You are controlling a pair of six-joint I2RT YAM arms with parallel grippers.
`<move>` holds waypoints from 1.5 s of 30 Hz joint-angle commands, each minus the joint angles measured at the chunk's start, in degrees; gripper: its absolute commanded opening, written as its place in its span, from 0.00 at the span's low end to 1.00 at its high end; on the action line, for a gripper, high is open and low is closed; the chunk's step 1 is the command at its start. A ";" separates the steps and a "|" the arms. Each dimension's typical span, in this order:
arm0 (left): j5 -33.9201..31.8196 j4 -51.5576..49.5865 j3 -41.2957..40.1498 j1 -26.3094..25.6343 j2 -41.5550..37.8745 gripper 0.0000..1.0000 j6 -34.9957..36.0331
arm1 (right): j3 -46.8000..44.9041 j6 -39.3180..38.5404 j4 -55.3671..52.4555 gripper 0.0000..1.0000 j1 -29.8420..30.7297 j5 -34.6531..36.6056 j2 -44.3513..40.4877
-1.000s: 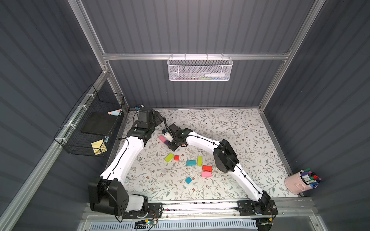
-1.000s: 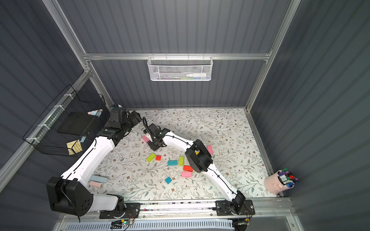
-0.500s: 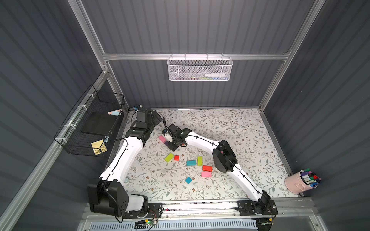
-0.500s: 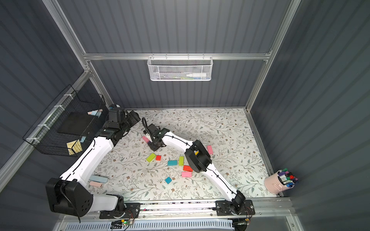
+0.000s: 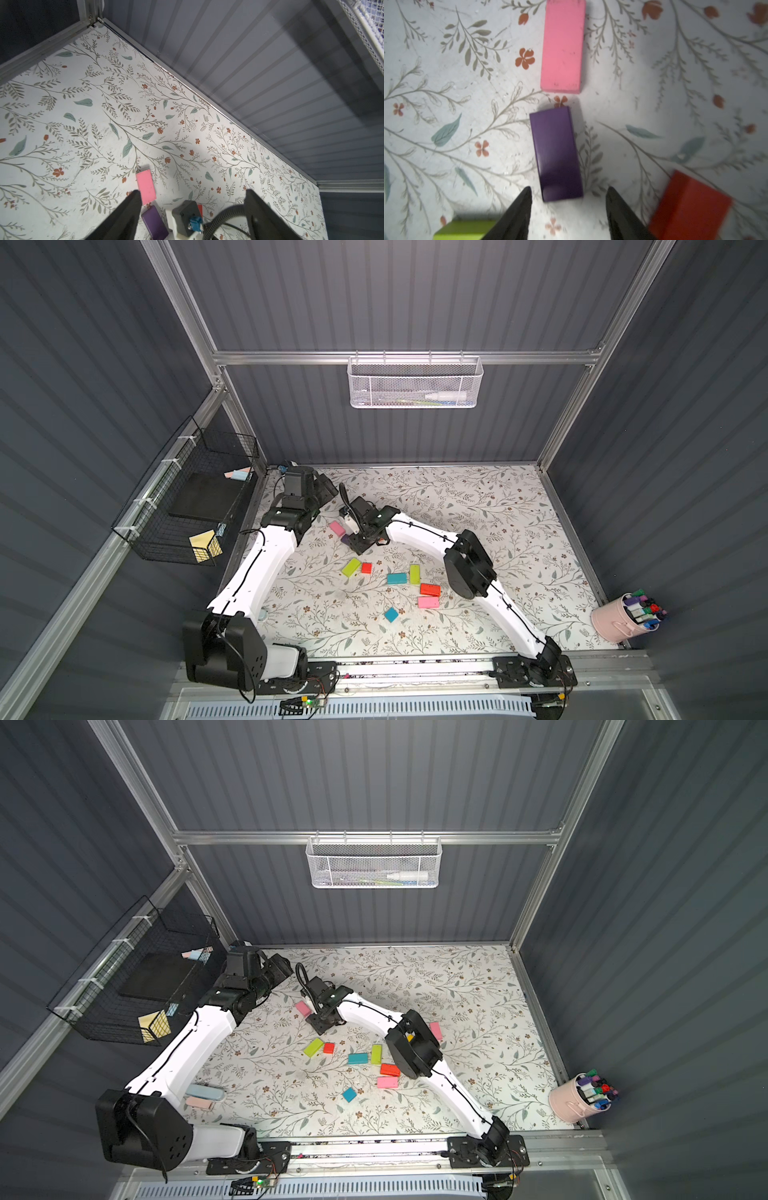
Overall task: Assemble the letter v with building blocks
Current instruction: Assemble the building block at the center of the board, then adjust the building block at the center of the board.
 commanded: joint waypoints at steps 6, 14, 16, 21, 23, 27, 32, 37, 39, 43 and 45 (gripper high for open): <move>20.92 0.90 -0.74 1.96 2.81 0.93 -12.80 | -26.58 2.47 17.92 0.60 -2.66 3.29 -27.35; 22.38 -6.51 3.26 1.97 10.88 0.85 -16.46 | -38.49 5.87 16.84 0.60 -8.89 3.32 -39.78; 20.06 -11.37 6.55 1.77 14.01 0.83 -16.03 | -40.48 6.49 16.96 0.60 -10.01 2.88 -41.50; 13.66 -19.52 13.20 0.67 18.37 0.76 -19.20 | -43.17 6.82 17.95 0.59 -11.28 2.23 -42.17; 11.42 -20.96 15.43 -0.75 19.21 0.73 -21.83 | -43.17 7.19 17.98 0.59 -11.24 1.91 -41.58; 10.04 -19.68 15.16 -5.18 20.68 0.67 -25.91 | -43.48 8.19 18.43 0.59 -11.28 0.81 -41.00; 6.91 -21.59 16.19 -8.99 23.88 0.65 -28.15 | -43.80 7.82 17.36 0.59 -11.28 0.45 -41.07; 6.85 -22.33 14.24 -10.60 25.25 0.64 -28.24 | -43.92 7.31 16.31 0.59 -11.28 0.81 -40.97; 5.74 -22.42 13.42 -10.60 24.86 0.64 -28.44 | -43.90 7.51 16.40 0.59 -11.33 0.77 -40.88; 2.84 -23.93 13.91 -10.61 25.41 0.65 -27.42 | -43.74 7.64 16.63 0.59 -11.36 -0.80 -40.20; 1.50 -25.77 14.34 -10.60 26.47 0.65 -26.46 | -43.73 7.96 16.62 0.58 -11.36 -1.11 -39.87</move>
